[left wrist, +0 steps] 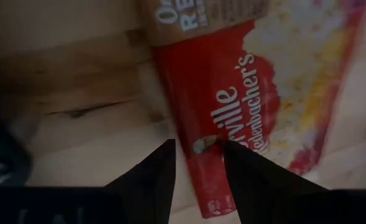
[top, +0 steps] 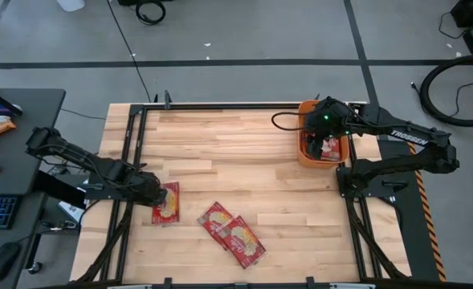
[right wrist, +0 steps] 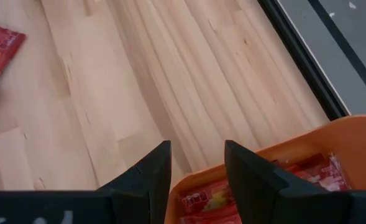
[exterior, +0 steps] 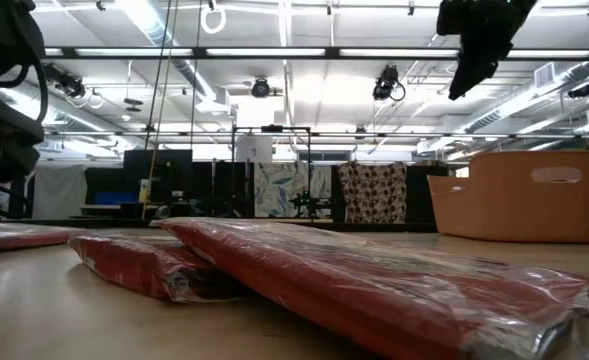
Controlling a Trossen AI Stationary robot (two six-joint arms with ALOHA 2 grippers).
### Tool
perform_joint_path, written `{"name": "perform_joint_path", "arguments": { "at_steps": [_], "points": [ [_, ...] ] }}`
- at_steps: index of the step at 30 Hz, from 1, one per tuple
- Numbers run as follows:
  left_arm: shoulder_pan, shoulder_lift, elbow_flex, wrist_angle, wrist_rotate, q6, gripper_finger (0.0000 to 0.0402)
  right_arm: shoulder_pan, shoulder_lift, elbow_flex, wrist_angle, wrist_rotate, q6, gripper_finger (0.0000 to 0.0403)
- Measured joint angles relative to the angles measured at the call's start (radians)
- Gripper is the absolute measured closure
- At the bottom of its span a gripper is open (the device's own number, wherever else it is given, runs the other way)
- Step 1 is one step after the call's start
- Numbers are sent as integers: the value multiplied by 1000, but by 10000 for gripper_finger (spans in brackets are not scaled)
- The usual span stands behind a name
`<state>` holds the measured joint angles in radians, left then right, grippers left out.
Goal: Sort popcorn bags into baskets
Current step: Stack the red popcorn on the orange bin
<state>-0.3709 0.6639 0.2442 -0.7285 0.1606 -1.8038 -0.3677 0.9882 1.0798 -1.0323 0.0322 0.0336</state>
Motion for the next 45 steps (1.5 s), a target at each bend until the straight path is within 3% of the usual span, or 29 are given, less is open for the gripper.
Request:
{"name": "perform_joint_path", "arguments": {
  "at_steps": [7,14,20,28,39,45],
  "points": [
    [1,3,-86,269,-9,-38,260,2,0,0,10,0,1,249],
    [0,14,-98,292,-81,-73,298,2,0,0,19,1,1,249],
    [0,15,-99,290,-96,-64,387,2,0,0,33,1,1,249],
    [0,17,-43,313,-143,59,397,6,23,0,94,-43,-1,249],
    [1,17,132,322,-586,406,400,15,188,0,434,-344,161,249],
    [1,17,150,505,-749,603,400,22,270,0,614,-478,274,249]
  ]
}}
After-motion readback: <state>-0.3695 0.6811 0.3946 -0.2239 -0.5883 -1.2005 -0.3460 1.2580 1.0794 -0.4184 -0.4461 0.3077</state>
